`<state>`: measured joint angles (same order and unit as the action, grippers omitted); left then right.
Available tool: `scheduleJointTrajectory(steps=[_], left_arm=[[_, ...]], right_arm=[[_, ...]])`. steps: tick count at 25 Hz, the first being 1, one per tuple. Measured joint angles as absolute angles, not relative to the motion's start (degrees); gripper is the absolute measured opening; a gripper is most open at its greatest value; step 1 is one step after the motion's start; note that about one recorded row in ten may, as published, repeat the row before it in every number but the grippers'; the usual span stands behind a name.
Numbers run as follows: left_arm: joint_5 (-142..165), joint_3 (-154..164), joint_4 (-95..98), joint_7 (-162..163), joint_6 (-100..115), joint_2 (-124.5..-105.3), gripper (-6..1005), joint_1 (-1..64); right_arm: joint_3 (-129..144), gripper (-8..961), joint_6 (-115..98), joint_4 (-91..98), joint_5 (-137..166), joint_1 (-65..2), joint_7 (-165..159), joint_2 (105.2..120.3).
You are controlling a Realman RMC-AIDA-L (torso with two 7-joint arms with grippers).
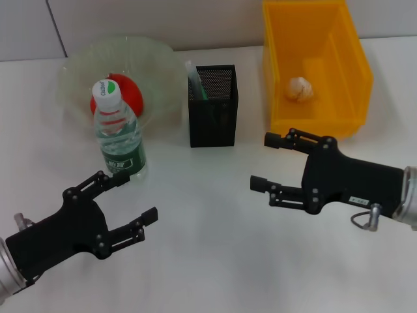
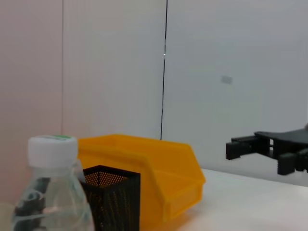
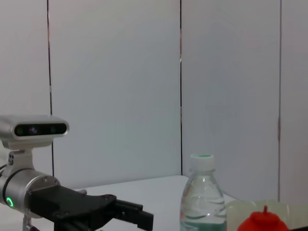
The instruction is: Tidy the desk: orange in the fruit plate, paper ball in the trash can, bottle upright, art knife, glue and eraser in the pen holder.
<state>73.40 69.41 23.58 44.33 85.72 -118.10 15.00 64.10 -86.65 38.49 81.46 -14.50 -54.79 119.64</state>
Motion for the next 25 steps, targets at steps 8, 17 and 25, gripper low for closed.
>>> scheduleJointTrajectory(steps=[8,17,25], left_arm=[[73.3,69.1,23.6,43.6,85.9,-118.18,844,14.1],[73.0,68.8,23.3,42.4,86.0,-118.31,844,13.8],[73.0,68.7,23.3,42.4,86.0,-118.4,844,13.8]], right_arm=[[63.9,773,-85.1,31.9,81.3,-17.2,-50.6,119.55],[63.9,773,-84.8,31.3,81.2,-17.2,-50.1,119.58],[63.9,773,-84.8,30.7,81.2,-17.2,-50.0,119.58]])
